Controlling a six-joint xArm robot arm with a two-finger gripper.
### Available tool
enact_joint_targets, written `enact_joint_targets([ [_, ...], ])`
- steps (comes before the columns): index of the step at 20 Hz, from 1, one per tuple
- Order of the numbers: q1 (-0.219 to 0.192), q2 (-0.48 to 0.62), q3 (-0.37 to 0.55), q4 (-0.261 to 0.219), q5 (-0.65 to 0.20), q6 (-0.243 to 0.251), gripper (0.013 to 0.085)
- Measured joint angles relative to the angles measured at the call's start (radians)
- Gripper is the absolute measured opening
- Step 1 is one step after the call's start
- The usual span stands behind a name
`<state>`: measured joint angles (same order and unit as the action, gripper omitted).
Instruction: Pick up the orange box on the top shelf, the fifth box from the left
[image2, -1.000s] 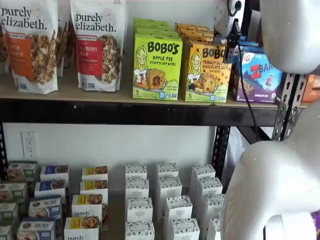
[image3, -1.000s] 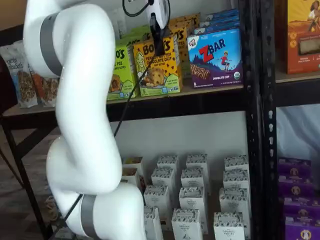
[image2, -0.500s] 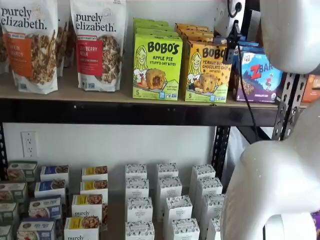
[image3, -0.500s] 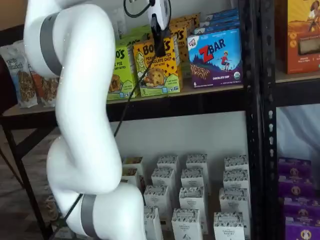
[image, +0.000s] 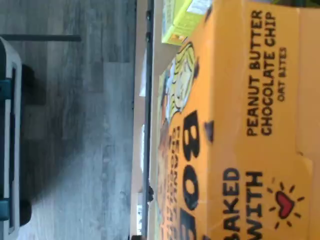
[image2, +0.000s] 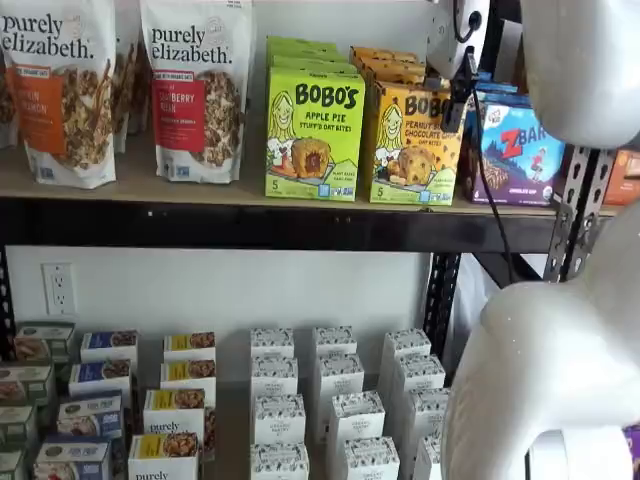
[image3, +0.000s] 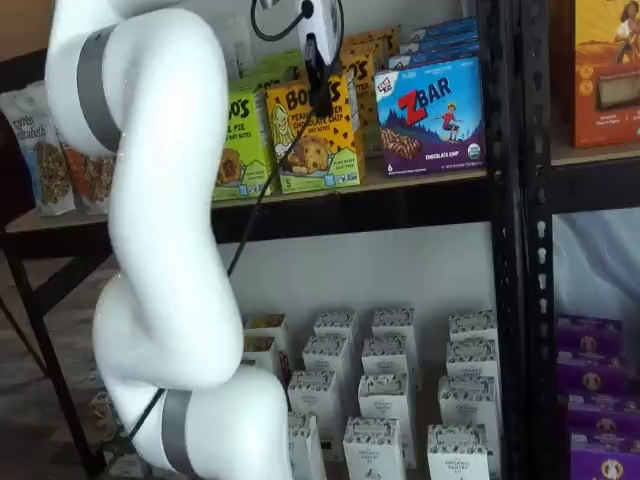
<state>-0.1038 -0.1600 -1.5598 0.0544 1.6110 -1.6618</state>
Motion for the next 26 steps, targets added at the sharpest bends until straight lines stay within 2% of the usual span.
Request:
enact_joint_targets([
  [1,-0.002,-0.001,0.002,0.004,-0.004,-0.001,0.0770],
  [2,-0.003,-0.001,0.002,0.005,-0.006,-0.002,0.0770],
  [3,-0.003,0.000,0.001,0.006,-0.006,-0.002,0.0730],
  [6,-0.003,0.001,-0.001,0.002,-0.005,-0.003,0.0690],
  [7,-0.003,0.001,-0.001,0.002,-0.004,-0.003,0.0650],
  [8,-0.003,0.001,-0.001,0.002,-0.004,-0.003,0.0650],
  [10,-0.004,0.003,-0.002,0.003,-0.002,-0.004,0.0570],
  [18,-0.006,0.027,-0.041,0.014,0.048,-0.002,0.0570],
  [26,0.000,0.019,-0.029,0.000,0.032,0.000,0.0570],
])
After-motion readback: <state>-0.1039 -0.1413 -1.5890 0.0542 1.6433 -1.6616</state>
